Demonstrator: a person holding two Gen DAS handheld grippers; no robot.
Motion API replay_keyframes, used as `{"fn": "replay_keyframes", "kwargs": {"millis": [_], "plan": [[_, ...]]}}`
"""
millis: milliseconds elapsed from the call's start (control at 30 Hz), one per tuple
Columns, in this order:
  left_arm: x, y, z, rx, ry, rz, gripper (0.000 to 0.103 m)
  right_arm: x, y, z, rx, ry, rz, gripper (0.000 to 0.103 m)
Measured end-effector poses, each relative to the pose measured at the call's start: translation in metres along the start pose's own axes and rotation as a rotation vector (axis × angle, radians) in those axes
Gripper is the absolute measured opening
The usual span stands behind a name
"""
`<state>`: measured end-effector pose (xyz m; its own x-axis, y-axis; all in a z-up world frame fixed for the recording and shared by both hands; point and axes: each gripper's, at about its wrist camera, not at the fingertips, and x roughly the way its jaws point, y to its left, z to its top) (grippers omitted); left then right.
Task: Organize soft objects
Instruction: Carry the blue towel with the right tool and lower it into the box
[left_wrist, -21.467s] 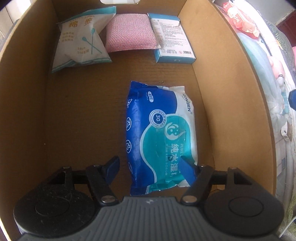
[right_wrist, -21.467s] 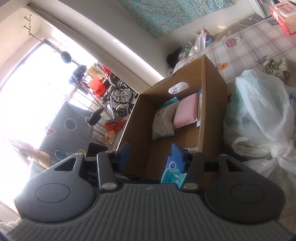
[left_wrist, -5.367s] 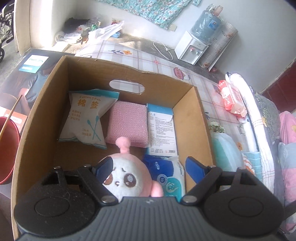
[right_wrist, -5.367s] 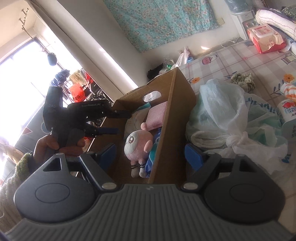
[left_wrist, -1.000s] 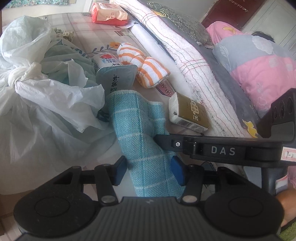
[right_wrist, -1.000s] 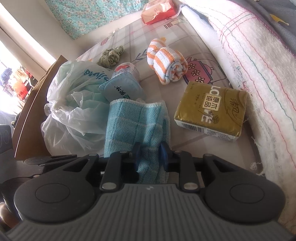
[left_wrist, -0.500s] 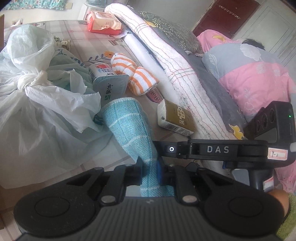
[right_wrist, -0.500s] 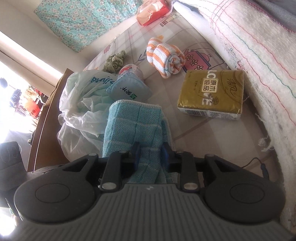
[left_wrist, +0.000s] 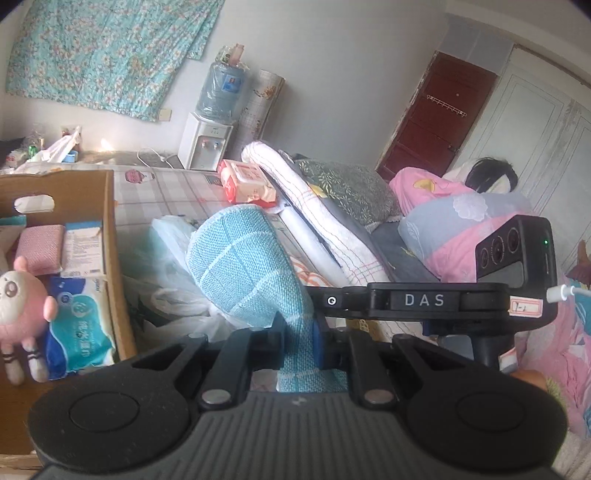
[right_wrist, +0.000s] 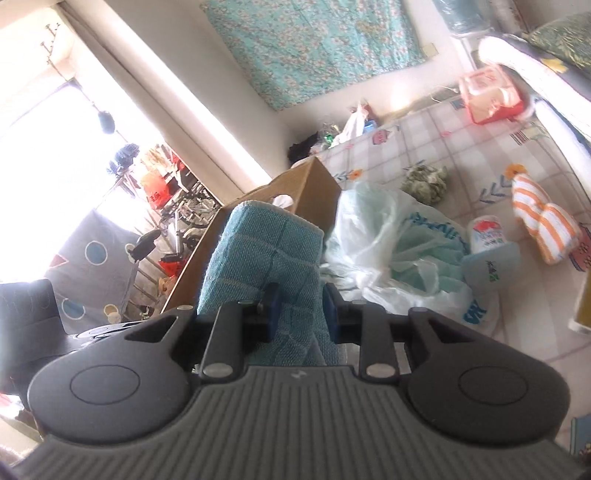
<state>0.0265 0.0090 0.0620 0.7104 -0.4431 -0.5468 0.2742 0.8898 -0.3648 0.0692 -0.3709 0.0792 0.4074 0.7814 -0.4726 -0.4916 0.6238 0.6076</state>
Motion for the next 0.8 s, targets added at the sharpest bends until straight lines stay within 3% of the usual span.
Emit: {"fn": "replay_keyframes", "kwargs": {"millis": [167, 333, 400, 567, 700, 800], "plan": [[-0.048, 0.057, 0.020, -0.072, -0.075, 0.119, 0.015, 0.074, 0.077, 0.033, -0.146, 0.070, 0.083, 0.025], [-0.062, 0.129, 0.034, -0.173, -0.078, 0.179, 0.015, 0.156, 0.131, 0.056, -0.207, 0.176, 0.093, 0.025], [-0.060, 0.165, 0.039, -0.234, -0.058, 0.197, 0.015, 0.193, 0.150, 0.060, -0.230, 0.222, 0.069, 0.025], [-0.042, 0.223, 0.045, -0.276, 0.011, 0.297, 0.015, 0.268, 0.173, 0.055, -0.235, 0.319, 0.018, 0.025], [-0.027, 0.248, 0.044, -0.257, 0.086, 0.420, 0.014, 0.322, 0.169, 0.040, -0.176, 0.404, -0.006, 0.025], [-0.016, 0.258, 0.040, -0.235, 0.158, 0.498, 0.015, 0.339, 0.160, 0.034, -0.118, 0.429, 0.012, 0.025]]}}
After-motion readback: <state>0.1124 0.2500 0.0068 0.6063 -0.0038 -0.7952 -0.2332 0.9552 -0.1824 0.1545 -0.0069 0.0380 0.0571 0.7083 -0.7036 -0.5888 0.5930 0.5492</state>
